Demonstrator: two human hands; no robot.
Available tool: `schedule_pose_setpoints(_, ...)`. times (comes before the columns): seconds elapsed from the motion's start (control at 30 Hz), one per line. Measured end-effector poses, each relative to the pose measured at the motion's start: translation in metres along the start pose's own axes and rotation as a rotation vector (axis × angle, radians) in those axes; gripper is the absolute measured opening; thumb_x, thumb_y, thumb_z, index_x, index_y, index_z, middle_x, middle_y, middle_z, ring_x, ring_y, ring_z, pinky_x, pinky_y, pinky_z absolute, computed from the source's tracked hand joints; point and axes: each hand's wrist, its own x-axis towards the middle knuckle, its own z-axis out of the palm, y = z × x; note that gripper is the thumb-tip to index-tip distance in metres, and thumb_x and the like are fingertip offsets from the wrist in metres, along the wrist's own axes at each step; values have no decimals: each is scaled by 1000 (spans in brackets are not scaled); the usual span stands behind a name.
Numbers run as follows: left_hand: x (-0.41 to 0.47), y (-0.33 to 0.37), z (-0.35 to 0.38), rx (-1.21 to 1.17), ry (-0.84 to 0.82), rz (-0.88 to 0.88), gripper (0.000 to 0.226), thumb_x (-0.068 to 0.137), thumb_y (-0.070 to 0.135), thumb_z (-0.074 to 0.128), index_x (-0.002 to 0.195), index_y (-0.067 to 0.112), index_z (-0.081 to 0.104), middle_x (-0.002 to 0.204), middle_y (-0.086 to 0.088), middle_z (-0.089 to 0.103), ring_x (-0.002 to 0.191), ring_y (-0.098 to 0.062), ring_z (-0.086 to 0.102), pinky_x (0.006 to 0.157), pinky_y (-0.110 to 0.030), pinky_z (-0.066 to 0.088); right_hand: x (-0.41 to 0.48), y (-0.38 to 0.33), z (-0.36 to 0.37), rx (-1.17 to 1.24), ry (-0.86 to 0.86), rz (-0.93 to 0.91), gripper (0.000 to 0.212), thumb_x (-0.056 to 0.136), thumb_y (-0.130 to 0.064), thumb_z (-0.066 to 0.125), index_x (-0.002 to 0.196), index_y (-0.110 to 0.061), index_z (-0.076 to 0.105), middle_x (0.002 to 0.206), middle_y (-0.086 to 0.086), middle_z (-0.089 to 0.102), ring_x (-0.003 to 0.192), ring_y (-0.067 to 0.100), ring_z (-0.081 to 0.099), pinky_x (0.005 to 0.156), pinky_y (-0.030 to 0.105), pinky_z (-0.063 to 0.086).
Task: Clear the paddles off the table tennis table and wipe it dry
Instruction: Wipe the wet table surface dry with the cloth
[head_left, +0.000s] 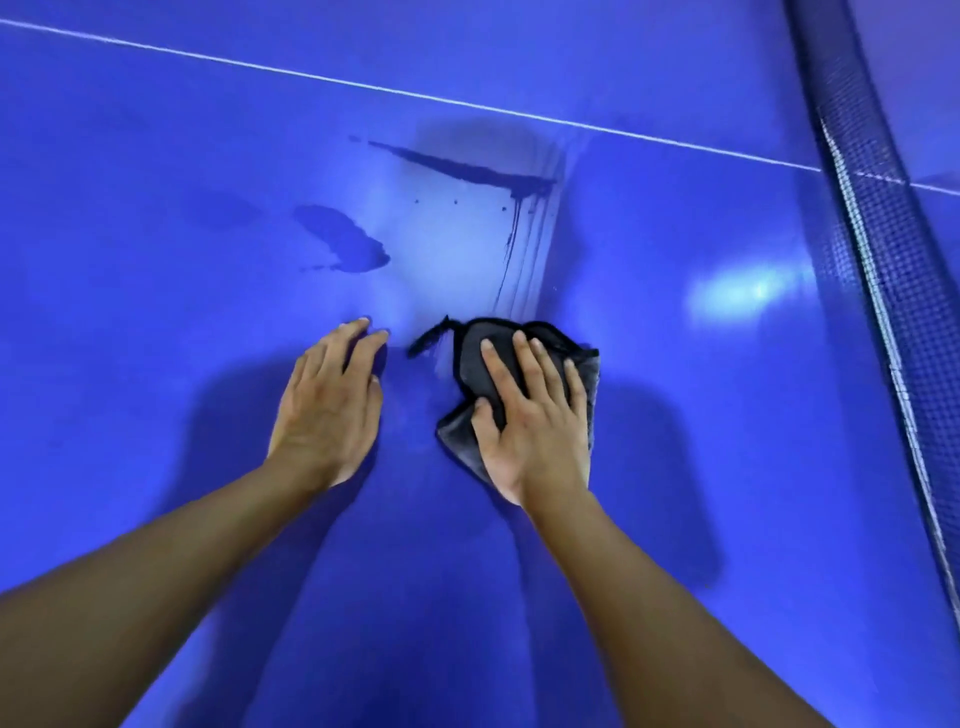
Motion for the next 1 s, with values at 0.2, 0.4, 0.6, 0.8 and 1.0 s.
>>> schedule_pose_setpoints(0.2, 84, -24, 8, 100, 31, 82, 44, 98, 19, 38, 136, 5, 52, 144, -16, 47, 129, -38, 46, 109, -48, 37, 146, 41, -8, -64, 83, 79, 62, 98, -51, 27, 158, -37, 28, 168, -3, 23, 156, 14, 14, 126, 44, 6)
schedule_pose_setpoints(0.4, 84, -22, 10, 81, 53, 29, 43, 97, 22, 40, 135, 5, 53, 143, -15, 46, 127, -38, 44, 106, -48, 38, 271, 72, -18, -65, 51, 141, 63, 98, -54, 29, 159, -39, 24, 169, -2, 19, 156, 16, 13, 126, 45, 4)
schedule_pose_setpoints(0.6, 84, -23, 10, 74, 5, 33, 44, 99, 22, 37, 136, 6, 54, 146, -14, 46, 133, -37, 45, 111, -46, 38, 345, 82, -28, -55, 30, 180, 63, 99, -52, 26, 160, -38, 21, 170, -1, 16, 156, 18, 11, 127, 45, 2)
schedule_pose_setpoints(0.8, 84, -21, 10, 66, 27, 49, 42, 99, 21, 39, 134, 7, 54, 144, -13, 47, 133, -35, 43, 110, -46, 39, 359, 82, -34, -66, -26, 149, 64, 99, -51, 25, 161, -38, 18, 171, 1, 10, 157, 18, 5, 127, 47, -1)
schedule_pose_setpoints(1.0, 81, -22, 9, 68, 51, 58, 38, 99, 15, 43, 135, 7, 52, 143, -12, 47, 131, -34, 43, 111, -47, 39, 316, 13, -13, -53, -27, -132, 64, 96, -48, 27, 159, -40, 24, 170, 0, 15, 157, 16, 10, 126, 48, 3)
